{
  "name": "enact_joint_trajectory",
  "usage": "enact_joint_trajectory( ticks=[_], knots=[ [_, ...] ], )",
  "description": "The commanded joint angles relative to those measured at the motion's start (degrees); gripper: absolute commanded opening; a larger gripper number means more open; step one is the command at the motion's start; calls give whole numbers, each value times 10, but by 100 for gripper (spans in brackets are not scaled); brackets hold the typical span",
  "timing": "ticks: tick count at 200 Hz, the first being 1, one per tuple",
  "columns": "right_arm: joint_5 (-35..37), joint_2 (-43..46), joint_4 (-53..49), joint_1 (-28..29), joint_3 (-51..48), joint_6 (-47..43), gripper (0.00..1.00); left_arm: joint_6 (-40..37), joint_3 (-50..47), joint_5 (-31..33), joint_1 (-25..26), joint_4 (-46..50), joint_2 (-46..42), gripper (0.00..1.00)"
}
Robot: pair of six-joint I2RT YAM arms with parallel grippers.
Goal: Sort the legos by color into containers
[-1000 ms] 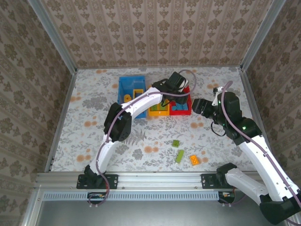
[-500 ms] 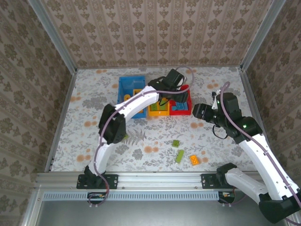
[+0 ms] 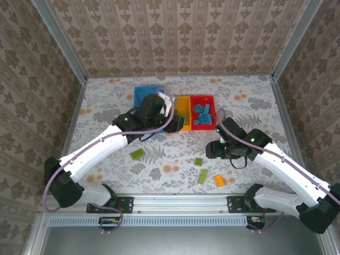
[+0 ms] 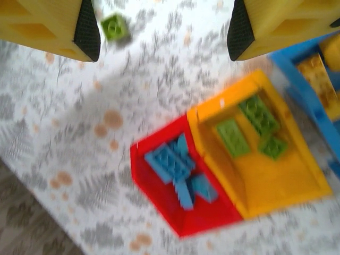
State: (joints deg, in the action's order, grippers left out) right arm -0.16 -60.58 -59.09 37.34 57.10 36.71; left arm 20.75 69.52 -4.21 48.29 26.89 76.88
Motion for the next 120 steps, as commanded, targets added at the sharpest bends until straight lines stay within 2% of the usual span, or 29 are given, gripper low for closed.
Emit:
enact_joint_trajectory(
  ticks=[1,31,66,98,120],
  knots=[
    [12,-14,-61,14,-28,50,66,-1,-58,-45,1,12,-39,68],
    [-23,8,-90,21,-93,92,64,-23,-85,-95,23,14,-62,68],
    [-46,-14,-57,34,-137,96,64,-71,-100,-164,64,18,-54,69],
    [-43,-34,-25,40,-136,88,64,-73,-103,-164,68,25,-53,69],
    [-37,-49,5,52,-108,73,65,-63,-105,-131,67,25,-58,69]
  ],
)
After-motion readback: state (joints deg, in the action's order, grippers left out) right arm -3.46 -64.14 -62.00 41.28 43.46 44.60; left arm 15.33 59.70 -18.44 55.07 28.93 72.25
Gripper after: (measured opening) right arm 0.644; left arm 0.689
